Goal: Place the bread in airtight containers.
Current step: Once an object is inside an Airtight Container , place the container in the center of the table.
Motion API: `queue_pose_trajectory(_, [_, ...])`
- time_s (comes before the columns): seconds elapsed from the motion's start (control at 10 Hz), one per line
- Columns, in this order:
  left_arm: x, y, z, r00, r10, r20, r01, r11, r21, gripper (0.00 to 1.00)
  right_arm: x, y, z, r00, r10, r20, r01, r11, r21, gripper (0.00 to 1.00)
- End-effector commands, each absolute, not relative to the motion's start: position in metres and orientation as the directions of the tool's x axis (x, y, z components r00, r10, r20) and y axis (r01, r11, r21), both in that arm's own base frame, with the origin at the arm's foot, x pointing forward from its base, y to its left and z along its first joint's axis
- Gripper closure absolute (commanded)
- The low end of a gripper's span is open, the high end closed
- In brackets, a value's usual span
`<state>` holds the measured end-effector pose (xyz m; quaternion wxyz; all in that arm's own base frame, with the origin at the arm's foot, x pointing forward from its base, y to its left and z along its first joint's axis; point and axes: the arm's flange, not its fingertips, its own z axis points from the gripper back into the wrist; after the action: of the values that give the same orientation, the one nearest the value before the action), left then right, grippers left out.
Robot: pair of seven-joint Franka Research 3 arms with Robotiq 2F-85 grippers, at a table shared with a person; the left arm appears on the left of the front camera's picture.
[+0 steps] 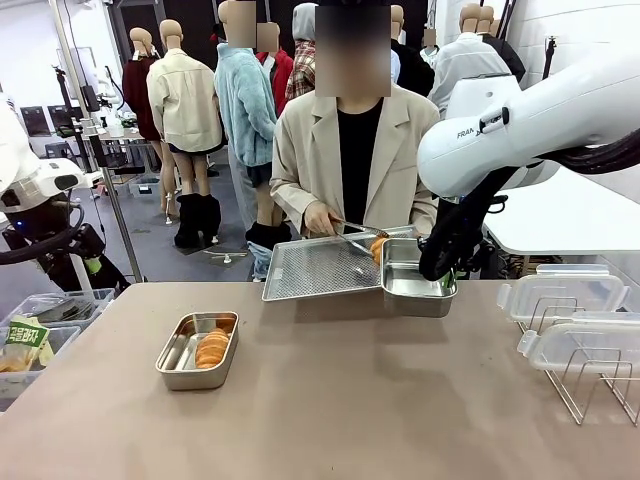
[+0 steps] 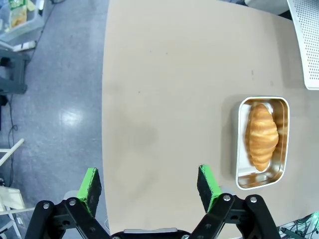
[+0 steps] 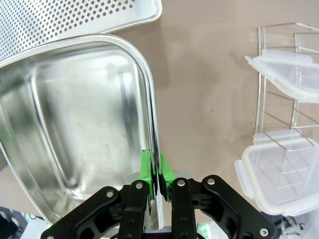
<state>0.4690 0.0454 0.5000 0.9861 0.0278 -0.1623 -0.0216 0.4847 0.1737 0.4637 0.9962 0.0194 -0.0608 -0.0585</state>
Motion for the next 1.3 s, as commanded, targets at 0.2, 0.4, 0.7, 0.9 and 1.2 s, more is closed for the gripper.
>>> queue_pose_trajectory(0.2, [0.4680, 0.0439, 0.5021, 0.945, -0.039, 0.324, 0.019, 0.998, 0.066, 0.00, 0.4837, 0.1732, 0.4633, 0.984, -0.115, 0.137, 0.108, 0.993, 0.053, 1.00])
queue_pose_trajectory(0.4, [0.4680, 0.0439, 0.5021, 0.945, -0.039, 0.324, 0.019, 0.998, 0.066, 0.00, 0.4837, 0.1732, 0.4633, 0.984, -0.115, 0.137, 0.108, 0.993, 0.053, 1.00])
queue_pose_trajectory(0.7, [0.4680, 0.0439, 0.5021, 0.945, -0.039, 0.324, 0.019, 0.998, 0.066, 0.00, 0.4837, 0.1732, 0.4633, 0.984, -0.115, 0.137, 0.108, 0.993, 0.053, 1.00])
queue_pose_trajectory(0.9, [0.4680, 0.0439, 0.5021, 0.945, -0.039, 0.324, 0.019, 0.998, 0.066, 0.00, 0.4837, 0.1732, 0.4633, 0.984, -0.115, 0.137, 0.108, 0.993, 0.053, 1.00])
queue_pose_trajectory(1.2, [0.4680, 0.0439, 0.5021, 0.945, -0.039, 0.324, 0.019, 0.998, 0.066, 0.00, 0.4837, 0.1732, 0.4633, 0.984, -0.115, 0.137, 0.108, 0.993, 0.053, 1.00])
